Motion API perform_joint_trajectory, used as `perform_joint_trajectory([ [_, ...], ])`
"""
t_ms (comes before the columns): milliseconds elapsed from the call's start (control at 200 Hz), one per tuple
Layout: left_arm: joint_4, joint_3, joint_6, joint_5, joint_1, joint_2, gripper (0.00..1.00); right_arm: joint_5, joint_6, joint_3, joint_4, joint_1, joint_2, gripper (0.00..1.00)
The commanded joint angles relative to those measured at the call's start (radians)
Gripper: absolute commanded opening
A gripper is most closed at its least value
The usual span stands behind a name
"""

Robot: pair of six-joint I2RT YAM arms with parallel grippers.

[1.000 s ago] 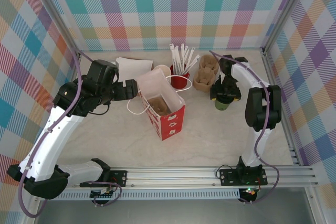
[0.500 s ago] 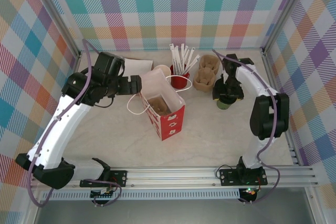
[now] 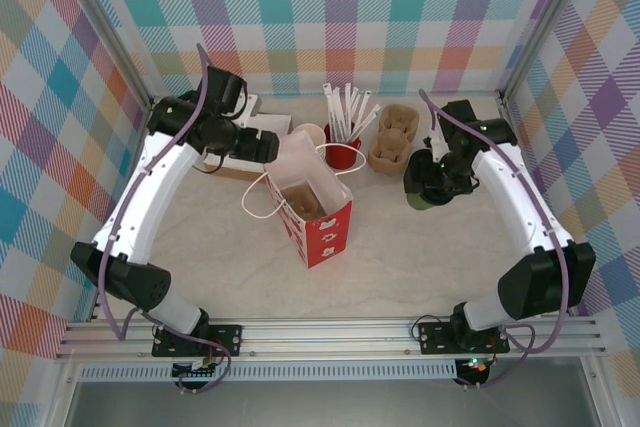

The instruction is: Pack the takeout coffee

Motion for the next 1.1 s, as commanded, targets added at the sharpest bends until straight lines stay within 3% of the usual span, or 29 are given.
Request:
perform_joint_trajectory([
  [0, -0.005, 0.032, 0.082, 0.107, 0.033, 0.038, 0.83, -0.034, 0.012, 0.085, -0.113, 0.052, -0.054, 0.83],
  [180, 0.018, 0.047, 0.109, 0.154, 0.039, 0.097, 0.75, -0.025, 0.079, 0.214, -0.201, 0.153, -0.094, 0.82],
  [550, 0.016, 0.059, 0.063, 0.245, 0.039, 0.135, 0.31, -0.073, 0.189, 0.479, -0.279, 0.318, -0.055, 0.81],
  [665, 0.026, 0.032, 0.032, 0.273, 0.035, 0.116, 0.22, -0.061, 0.211, 0.566, -0.303, 0.379, -0.008, 0.81],
  [1095, 0.137, -0.112, -0.164, 0.276, -0.041, -0.01, 0.16, -0.021, 0.308, 0.764, -0.319, 0.587, 0.145, 0.8],
])
